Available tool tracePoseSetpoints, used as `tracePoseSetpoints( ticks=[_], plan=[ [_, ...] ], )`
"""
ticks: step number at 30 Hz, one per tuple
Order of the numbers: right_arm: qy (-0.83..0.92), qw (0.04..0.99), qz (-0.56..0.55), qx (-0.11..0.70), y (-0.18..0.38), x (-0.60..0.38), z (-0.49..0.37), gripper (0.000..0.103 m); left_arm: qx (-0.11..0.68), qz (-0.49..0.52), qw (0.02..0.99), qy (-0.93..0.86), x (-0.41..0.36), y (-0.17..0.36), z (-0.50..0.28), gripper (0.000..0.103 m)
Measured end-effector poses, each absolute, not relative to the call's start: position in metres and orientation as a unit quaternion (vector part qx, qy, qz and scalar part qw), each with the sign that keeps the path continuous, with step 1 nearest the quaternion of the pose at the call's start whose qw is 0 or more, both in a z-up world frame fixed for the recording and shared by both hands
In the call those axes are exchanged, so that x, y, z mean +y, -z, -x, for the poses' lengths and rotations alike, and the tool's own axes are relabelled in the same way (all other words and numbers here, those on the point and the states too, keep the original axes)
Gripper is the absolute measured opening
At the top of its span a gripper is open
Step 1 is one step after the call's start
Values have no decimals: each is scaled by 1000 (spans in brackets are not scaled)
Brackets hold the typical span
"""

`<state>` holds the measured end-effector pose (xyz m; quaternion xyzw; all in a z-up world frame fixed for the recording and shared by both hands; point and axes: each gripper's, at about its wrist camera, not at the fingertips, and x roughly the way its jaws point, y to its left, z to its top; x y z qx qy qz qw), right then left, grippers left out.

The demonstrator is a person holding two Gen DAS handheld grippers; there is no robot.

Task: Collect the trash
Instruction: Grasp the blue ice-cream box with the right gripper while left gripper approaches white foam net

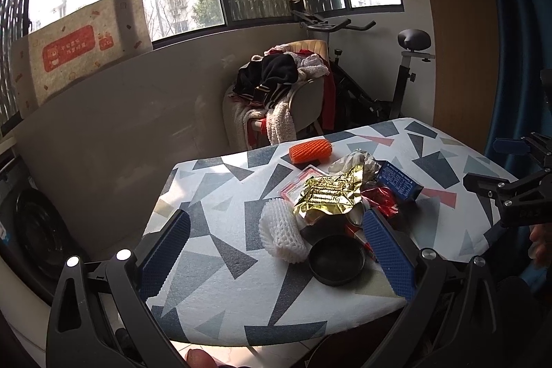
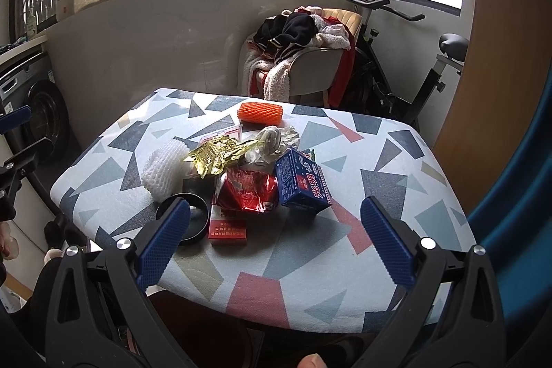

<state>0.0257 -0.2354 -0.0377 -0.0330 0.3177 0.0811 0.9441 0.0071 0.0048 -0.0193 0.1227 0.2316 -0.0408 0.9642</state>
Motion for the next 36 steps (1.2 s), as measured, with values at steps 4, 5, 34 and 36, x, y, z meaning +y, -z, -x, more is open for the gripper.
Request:
tracePoseSetpoints(
  ticks=[4,5,34,36],
  plan=[
    [-85,940,-1,330,49,-244,-31,97,250,-156,956,19,4,41,-18,98],
    [-87,937,-9,339,53,-245,-34,97,260,-153,953,24,5,47,-22,98],
    [-18,879,309,362,197,-212,-180,96,371,11,927,59,58,134,-108,98],
    [-37,878,316,357,196,-210,-184,75,377,26,924,61,62,138,-112,98]
  ],
)
